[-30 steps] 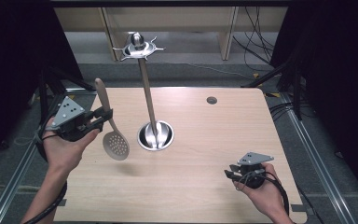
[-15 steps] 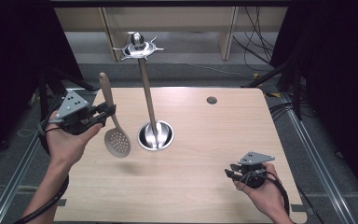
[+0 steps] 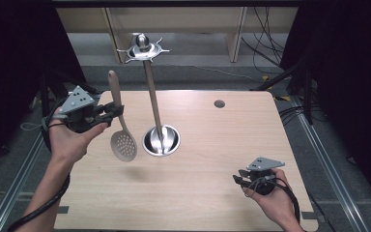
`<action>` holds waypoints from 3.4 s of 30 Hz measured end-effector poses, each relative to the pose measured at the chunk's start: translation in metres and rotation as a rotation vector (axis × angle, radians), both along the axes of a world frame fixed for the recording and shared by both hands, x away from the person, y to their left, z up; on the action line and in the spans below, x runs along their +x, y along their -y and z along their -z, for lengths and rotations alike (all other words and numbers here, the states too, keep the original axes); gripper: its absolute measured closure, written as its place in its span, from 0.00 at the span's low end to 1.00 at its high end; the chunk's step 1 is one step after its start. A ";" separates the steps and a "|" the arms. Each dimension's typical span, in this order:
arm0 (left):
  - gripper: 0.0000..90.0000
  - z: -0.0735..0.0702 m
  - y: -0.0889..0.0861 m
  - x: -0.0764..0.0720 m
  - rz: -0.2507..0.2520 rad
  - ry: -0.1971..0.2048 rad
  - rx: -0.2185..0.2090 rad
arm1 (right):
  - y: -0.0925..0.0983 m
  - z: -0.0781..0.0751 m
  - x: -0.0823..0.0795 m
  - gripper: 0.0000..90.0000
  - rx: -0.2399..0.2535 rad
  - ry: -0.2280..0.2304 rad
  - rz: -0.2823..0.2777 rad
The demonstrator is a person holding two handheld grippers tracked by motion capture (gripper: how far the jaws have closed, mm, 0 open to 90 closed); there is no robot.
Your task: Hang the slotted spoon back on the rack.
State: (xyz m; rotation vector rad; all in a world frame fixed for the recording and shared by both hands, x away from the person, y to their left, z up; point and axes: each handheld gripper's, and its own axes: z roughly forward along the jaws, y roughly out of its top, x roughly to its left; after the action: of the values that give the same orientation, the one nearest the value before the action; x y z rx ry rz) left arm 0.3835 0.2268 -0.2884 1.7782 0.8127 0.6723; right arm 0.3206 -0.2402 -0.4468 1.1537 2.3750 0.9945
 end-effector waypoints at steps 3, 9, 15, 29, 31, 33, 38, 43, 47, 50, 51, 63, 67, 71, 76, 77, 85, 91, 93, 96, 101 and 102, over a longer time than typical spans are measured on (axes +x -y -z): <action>0.82 -0.001 0.000 0.002 0.006 -0.001 0.001 | 0.000 0.000 -0.001 0.75 0.006 -0.005 0.011; 0.82 -0.003 0.000 0.005 0.013 -0.002 0.006 | 0.000 0.000 0.000 0.75 0.001 -0.001 0.009; 0.82 -0.006 0.000 0.009 0.017 -0.005 0.015 | 0.000 0.000 -0.001 0.75 0.005 -0.009 0.010; 0.82 -0.012 0.001 0.017 0.018 -0.021 0.027 | 0.000 0.000 0.000 0.74 -0.001 0.001 0.002; 0.82 -0.013 0.002 0.019 0.019 -0.026 0.033 | 0.000 0.000 -0.001 0.74 0.002 -0.002 0.008; 0.82 -0.013 0.002 0.019 0.017 -0.029 0.037 | 0.000 0.000 0.000 0.74 -0.002 0.003 0.002; 0.82 -0.013 0.002 0.022 0.020 -0.032 0.033 | 0.000 0.000 0.000 0.74 -0.001 -0.006 0.006; 0.82 -0.014 0.004 0.024 0.021 -0.039 0.033 | 0.000 0.000 0.000 0.74 -0.005 -0.002 0.001; 0.82 -0.014 0.005 0.026 0.023 -0.041 0.036 | 0.000 0.000 0.000 0.74 -0.005 -0.003 0.002; 0.82 -0.014 0.005 0.026 0.015 -0.049 0.040 | 0.000 0.000 0.000 0.74 -0.005 -0.001 0.001; 0.82 -0.014 0.005 0.026 0.015 -0.050 0.041 | 0.000 0.000 0.000 0.74 -0.006 -0.003 0.001; 0.82 -0.017 0.008 0.029 0.021 -0.059 0.049 | -0.001 0.000 -0.001 0.74 0.001 -0.019 0.014; 0.82 -0.018 0.009 0.030 0.020 -0.062 0.054 | -0.002 0.000 -0.002 0.74 0.006 -0.025 0.022; 0.82 -0.018 0.010 0.031 0.020 -0.067 0.055 | -0.001 0.000 -0.001 0.74 0.001 -0.021 0.016; 0.82 -0.019 0.011 0.033 0.021 -0.071 0.052 | -0.001 0.000 -0.001 0.74 0.001 -0.022 0.015; 0.82 -0.019 0.011 0.033 0.021 -0.072 0.053 | -0.001 0.000 -0.001 0.74 0.002 -0.022 0.015; 0.82 -0.020 0.012 0.035 0.026 -0.082 0.062 | 0.000 0.000 0.000 0.74 -0.002 -0.015 0.011; 0.82 -0.021 0.012 0.037 0.028 -0.084 0.063 | 0.000 0.001 0.001 0.74 0.000 0.000 0.015; 0.82 -0.021 0.012 0.037 0.026 -0.087 0.066 | 0.000 0.001 0.000 0.74 0.001 -0.004 0.016; 0.82 -0.022 0.013 0.038 0.030 -0.086 0.066 | 0.000 0.001 0.000 0.74 0.000 0.002 0.018; 0.82 -0.023 0.014 0.039 0.029 -0.091 0.067 | 0.000 0.001 0.000 0.74 -0.001 -0.002 0.016; 0.82 -0.023 0.014 0.039 0.030 -0.094 0.068 | 0.001 0.001 0.001 0.74 -0.003 0.007 0.010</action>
State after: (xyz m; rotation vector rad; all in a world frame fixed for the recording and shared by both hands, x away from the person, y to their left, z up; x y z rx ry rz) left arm 0.4228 0.2129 -0.2656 1.8915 0.8330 0.6071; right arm 0.3218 -0.2408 -0.4477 1.1587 2.3620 0.9895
